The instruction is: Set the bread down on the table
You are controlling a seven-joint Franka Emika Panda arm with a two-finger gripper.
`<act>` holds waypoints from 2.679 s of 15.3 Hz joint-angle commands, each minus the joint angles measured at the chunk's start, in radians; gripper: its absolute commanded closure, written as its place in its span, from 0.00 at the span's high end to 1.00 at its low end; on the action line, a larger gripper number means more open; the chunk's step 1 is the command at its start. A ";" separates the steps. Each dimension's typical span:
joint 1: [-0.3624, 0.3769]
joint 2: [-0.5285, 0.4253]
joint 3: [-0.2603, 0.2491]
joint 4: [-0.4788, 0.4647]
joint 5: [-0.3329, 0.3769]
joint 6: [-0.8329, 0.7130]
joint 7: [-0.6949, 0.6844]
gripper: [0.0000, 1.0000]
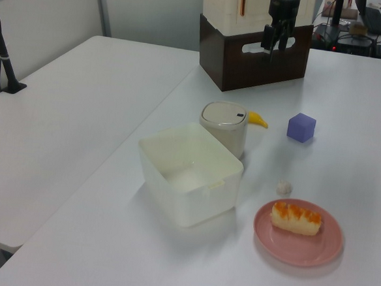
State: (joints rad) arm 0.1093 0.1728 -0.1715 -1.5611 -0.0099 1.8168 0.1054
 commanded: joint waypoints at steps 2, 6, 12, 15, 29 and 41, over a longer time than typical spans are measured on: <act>0.006 -0.022 -0.013 0.009 0.004 -0.039 -0.020 1.00; -0.016 -0.027 -0.014 0.012 0.011 -0.037 -0.024 1.00; -0.013 -0.024 -0.013 0.009 0.008 -0.040 -0.024 1.00; -0.017 -0.030 -0.014 0.012 0.007 -0.083 -0.033 1.00; -0.020 -0.047 -0.005 -0.011 0.010 -0.142 -0.139 1.00; 0.148 -0.078 0.053 -0.177 0.045 -0.097 -0.040 1.00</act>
State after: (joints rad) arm 0.2213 0.1357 -0.1383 -1.6637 0.0231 1.6961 0.0271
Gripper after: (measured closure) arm 0.000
